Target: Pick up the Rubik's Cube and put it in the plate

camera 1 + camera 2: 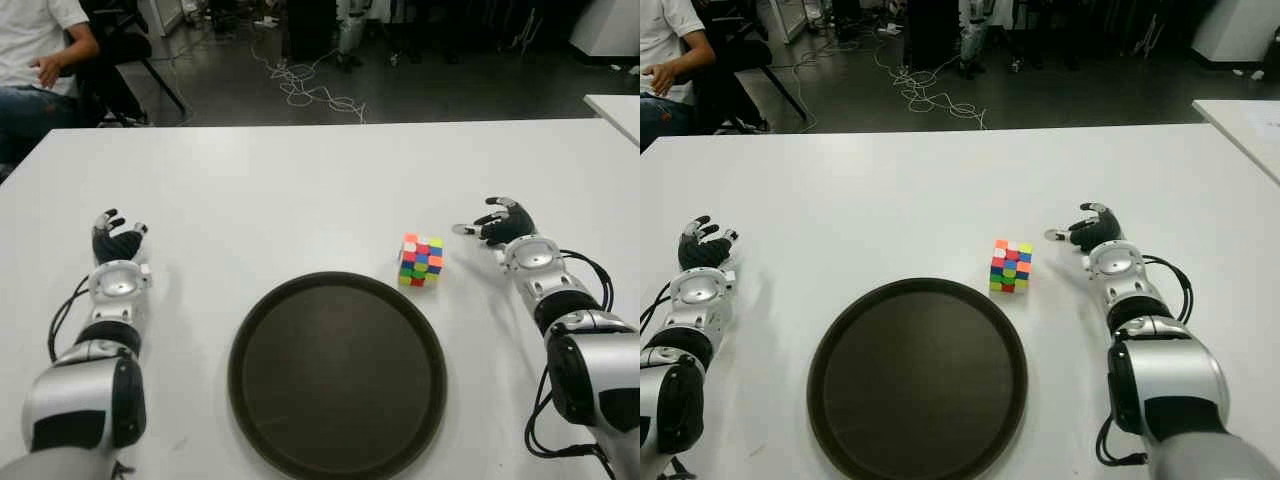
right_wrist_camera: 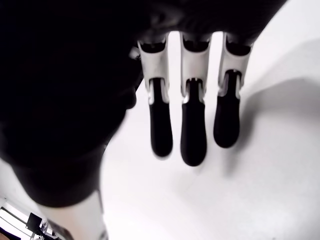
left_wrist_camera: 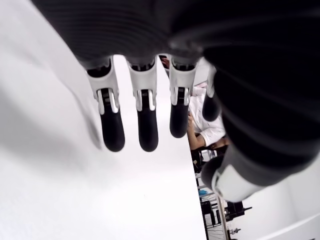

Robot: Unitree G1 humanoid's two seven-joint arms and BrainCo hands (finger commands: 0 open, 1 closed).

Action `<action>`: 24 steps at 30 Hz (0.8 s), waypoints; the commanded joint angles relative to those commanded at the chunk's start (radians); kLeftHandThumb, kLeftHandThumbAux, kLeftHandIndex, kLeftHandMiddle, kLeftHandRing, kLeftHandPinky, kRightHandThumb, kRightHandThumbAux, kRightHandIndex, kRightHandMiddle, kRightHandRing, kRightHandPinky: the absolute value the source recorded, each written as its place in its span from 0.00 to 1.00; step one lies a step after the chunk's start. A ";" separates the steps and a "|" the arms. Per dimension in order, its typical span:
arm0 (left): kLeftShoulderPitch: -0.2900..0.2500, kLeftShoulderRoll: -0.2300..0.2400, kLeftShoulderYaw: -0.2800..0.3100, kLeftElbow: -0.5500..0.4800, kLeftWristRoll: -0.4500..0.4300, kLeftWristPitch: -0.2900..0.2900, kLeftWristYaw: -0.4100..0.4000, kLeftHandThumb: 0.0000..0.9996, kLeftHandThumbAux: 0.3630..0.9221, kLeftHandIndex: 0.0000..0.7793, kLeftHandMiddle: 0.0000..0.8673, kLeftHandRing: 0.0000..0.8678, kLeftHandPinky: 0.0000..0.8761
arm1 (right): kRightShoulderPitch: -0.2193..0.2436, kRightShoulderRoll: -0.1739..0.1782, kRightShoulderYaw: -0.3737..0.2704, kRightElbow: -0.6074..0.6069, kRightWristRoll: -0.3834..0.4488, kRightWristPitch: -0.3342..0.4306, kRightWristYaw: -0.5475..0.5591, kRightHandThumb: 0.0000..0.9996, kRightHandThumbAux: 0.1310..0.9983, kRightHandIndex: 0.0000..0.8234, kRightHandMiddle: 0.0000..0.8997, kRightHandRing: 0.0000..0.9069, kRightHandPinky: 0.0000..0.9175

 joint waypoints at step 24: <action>-0.007 0.009 -0.020 0.003 -0.007 0.007 -0.027 0.13 0.68 0.15 0.17 0.20 0.21 | -0.002 0.000 0.005 0.000 0.003 -0.020 0.014 0.00 0.81 0.14 0.74 0.83 0.78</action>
